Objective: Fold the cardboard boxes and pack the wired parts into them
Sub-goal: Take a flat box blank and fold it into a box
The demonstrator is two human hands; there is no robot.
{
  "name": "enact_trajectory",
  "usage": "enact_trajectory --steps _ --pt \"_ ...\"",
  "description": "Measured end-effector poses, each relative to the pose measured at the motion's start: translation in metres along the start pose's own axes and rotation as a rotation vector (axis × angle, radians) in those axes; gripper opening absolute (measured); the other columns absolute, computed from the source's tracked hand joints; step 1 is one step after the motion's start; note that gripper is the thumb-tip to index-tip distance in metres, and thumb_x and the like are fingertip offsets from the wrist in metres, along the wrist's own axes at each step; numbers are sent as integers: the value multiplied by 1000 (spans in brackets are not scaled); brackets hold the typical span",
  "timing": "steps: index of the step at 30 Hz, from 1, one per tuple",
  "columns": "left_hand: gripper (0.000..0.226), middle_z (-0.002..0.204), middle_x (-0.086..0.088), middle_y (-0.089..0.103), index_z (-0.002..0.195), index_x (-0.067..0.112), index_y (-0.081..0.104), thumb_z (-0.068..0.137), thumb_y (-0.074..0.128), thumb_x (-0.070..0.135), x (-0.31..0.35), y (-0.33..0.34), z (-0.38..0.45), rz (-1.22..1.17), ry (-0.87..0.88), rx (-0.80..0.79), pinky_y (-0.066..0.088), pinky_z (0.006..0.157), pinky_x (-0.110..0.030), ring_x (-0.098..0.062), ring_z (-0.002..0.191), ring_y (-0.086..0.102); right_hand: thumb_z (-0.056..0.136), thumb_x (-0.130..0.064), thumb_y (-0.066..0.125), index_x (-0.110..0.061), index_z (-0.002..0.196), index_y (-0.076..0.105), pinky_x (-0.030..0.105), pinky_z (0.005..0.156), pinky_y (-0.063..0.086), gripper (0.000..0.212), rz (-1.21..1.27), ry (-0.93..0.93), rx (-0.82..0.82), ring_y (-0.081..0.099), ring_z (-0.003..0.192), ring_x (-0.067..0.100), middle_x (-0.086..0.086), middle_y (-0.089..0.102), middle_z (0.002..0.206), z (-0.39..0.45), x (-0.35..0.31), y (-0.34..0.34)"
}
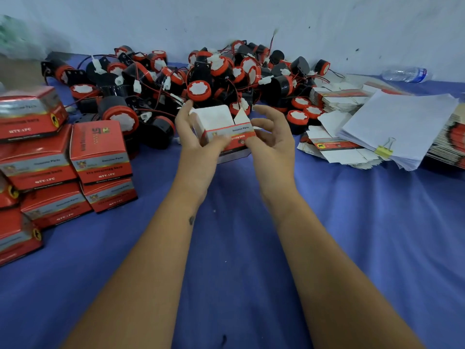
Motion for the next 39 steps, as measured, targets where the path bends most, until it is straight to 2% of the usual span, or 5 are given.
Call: enact_trajectory --steps 9,21,28,36,39 --pt "89 159 13 15 151 32 17 78 63 8 8 12 -9 623 433 -312 18 122 -27 -5 151 7 89 -5 61 -25 125 54 29 81 56 42 77 238 72 62 102 13 2 62 120 6 21 -5" --pt "26 84 21 68 99 32 61 99 41 15 3 -8 0 145 41 110 49 64 -18 2 78 62 84 -16 50 -7 86 69 34 90 41 21 -724 -741 3 59 89 21 4 67 94 -23 -13 12" --pt "17 91 17 69 103 28 58 87 50 29 -1 -10 7 25 -16 108 51 66 -16 1 84 66 99 -45 19 -21 63 62 54 117 -1 61 -1139 -191 -366 51 92 10 -8 62 68 -21 9 39" --pt "17 86 12 72 100 23 61 95 46 15 -5 -10 6 45 -164 133 52 65 -22 -5 80 66 102 -38 29 -26 88 67 54 115 8 43 -909 -270 -470 55 90 7 -12 67 83 -18 4 31" --pt "16 82 1 66 86 23 60 88 44 19 -8 -9 6 94 -164 171 47 64 -33 -15 77 59 96 -23 43 -15 103 69 37 100 37 28 -584 -534 -85 56 96 8 -9 67 100 -10 -7 6"
Point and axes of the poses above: each hand's wrist, its own z-axis towards the middle knuckle, its own y-axis out of the palm, x = y × z, the point moved 3 cm from there along z, towards the middle knuckle
